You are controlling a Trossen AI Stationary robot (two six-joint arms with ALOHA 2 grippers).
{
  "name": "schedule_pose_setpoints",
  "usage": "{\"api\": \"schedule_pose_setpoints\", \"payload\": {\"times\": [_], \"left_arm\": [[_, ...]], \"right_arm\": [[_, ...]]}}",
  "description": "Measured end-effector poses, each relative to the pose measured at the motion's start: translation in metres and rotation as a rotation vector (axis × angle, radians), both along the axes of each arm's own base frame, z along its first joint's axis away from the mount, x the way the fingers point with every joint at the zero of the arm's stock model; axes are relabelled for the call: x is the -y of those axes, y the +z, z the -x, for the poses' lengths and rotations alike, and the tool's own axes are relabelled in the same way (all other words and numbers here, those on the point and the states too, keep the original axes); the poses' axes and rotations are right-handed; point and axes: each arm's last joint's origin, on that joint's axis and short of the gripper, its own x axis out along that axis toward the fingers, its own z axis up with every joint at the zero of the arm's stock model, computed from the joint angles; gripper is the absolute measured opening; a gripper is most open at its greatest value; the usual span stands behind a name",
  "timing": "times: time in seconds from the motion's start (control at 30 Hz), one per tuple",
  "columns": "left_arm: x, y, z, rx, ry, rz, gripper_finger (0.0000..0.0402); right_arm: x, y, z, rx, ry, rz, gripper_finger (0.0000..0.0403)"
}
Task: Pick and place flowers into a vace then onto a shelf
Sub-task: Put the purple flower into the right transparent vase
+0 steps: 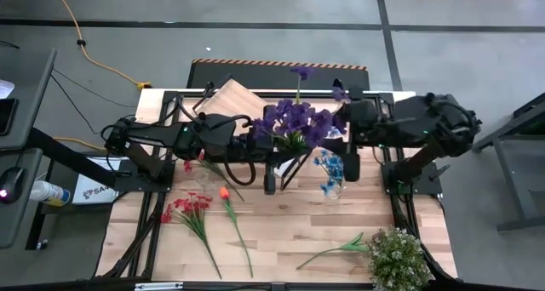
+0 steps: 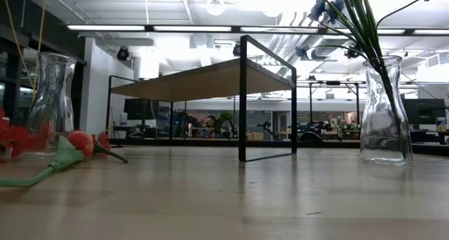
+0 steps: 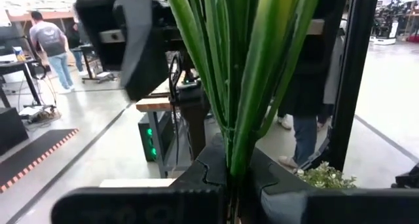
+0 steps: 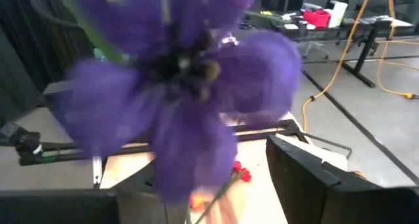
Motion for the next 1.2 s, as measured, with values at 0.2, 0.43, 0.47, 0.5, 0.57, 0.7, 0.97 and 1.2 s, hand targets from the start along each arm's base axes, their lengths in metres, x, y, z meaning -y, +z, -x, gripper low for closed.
{"api": "schedule_pose_setpoints", "payload": {"times": [0.2,0.43,0.47,0.5,0.57,0.7,0.97,1.2], "left_arm": [[0.0,0.0,0.0,-0.001,0.008,-0.015,0.0041],[-0.001,-0.001,0.0,-0.01,0.027,-0.027,0.0041],[-0.001,-0.001,0.0,-0.015,0.041,-0.033,0.0041],[-0.001,-0.002,0.0,-0.021,0.056,-0.038,0.0041],[-0.002,-0.002,0.0,-0.028,0.077,-0.054,0.0041],[-0.004,-0.002,0.004,-0.045,0.122,-0.063,0.0041],[-0.011,0.007,0.015,-0.024,0.184,-0.074,0.0041],[-0.015,0.008,0.015,-0.02,0.153,-0.052,0.0041]], "right_arm": [[0.007,-0.001,-0.015,0.022,0.04,-0.018,0.0176],[0.011,-0.005,-0.028,0.013,0.074,-0.035,0.0176],[0.011,-0.005,-0.028,0.01,0.081,-0.035,0.0178],[0.011,-0.006,-0.028,0.008,0.084,-0.036,0.0179],[0.011,-0.004,-0.026,0.013,0.081,-0.036,0.0181],[0.012,0.0,-0.018,0.025,0.085,-0.051,0.018],[0.011,-0.002,-0.013,-0.009,0.139,-0.081,0.0185],[0.011,-0.002,-0.016,0.001,0.141,-0.066,0.019]]}}
